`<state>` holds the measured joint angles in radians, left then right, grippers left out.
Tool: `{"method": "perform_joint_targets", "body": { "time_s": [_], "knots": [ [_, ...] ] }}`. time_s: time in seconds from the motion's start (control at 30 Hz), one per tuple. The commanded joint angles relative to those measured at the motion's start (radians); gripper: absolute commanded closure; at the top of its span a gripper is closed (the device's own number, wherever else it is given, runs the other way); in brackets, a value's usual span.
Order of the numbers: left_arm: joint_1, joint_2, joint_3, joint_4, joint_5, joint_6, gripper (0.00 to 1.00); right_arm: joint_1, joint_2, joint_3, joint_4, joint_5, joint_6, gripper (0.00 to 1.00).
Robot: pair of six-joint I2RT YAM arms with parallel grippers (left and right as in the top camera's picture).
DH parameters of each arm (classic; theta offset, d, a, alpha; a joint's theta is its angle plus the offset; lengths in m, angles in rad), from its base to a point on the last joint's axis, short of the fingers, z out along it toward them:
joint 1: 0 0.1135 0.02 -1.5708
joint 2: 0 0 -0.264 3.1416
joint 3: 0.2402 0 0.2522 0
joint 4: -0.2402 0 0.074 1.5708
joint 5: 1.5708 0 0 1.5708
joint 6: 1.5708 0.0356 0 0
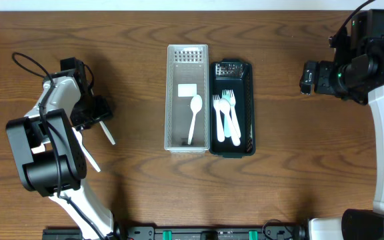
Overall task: Pack container
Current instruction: 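Lift the second spoon with the left gripper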
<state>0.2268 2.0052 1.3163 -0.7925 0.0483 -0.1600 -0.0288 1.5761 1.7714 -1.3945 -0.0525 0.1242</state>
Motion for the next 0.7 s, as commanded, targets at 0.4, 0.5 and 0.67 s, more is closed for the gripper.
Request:
{"method": "perform_joint_targets", "body": {
  "time_s": [0.4,0.5,0.67],
  "knots": [
    [-0.063,0.015,-0.003,0.032,-0.011,0.002,0.72,-0.007,0.004,-0.005,-0.005,-0.005,-0.014,0.01],
    [-0.074,0.015,-0.003,0.035,-0.011,0.002,0.79,-0.007,0.004,-0.005,-0.006,-0.005,-0.014,0.01],
    [-0.075,0.015,-0.003,0.028,-0.011,0.002,0.81,-0.007,0.004,-0.005,-0.009,-0.005,-0.014,0.01]
  ]
}}
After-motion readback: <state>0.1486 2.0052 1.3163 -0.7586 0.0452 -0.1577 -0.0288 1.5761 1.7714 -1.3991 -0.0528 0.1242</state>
